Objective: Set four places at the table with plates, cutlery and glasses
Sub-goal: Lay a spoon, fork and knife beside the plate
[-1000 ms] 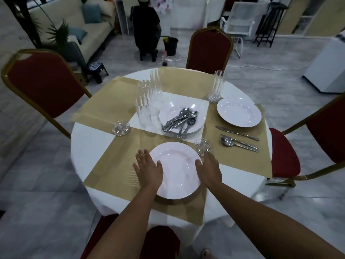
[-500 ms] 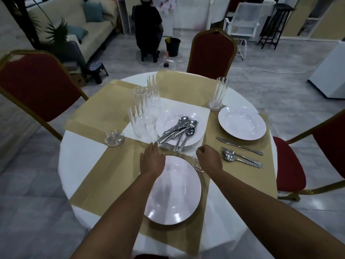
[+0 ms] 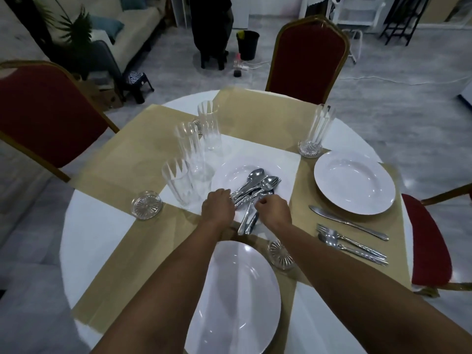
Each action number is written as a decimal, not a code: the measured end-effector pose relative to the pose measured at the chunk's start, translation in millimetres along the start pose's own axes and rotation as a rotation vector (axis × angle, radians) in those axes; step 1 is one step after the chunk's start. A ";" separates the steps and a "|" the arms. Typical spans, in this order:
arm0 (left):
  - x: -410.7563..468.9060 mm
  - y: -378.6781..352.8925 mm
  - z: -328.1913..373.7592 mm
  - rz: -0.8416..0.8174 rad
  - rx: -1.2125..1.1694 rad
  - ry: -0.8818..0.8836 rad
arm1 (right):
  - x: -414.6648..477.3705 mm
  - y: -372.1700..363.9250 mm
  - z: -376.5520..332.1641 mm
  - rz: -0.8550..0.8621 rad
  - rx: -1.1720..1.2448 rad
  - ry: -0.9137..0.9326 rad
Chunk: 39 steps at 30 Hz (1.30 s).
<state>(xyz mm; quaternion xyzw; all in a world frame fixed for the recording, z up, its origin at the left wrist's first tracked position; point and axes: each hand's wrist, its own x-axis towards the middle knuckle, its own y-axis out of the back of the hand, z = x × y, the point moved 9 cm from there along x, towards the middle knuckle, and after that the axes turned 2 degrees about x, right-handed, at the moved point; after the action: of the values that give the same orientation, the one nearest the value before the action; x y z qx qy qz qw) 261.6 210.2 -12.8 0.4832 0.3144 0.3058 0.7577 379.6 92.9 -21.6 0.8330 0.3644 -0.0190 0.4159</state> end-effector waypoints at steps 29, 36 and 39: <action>13.0 2.9 -35.3 0.014 -0.257 0.202 | 38.1 -28.1 -17.8 -0.058 0.098 -0.207; 17.4 0.9 -35.6 -0.018 -0.220 0.254 | 34.8 -22.7 5.6 0.014 0.368 -0.342; 19.1 -0.8 -36.1 -0.046 -0.203 0.255 | 35.9 -23.3 12.1 0.025 0.488 -0.353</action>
<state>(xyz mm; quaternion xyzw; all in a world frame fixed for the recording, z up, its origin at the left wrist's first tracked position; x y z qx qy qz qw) 245.6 244.1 -29.2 0.3541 0.3864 0.3774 0.7635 394.6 114.6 -57.3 0.8967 0.2606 -0.2454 0.2605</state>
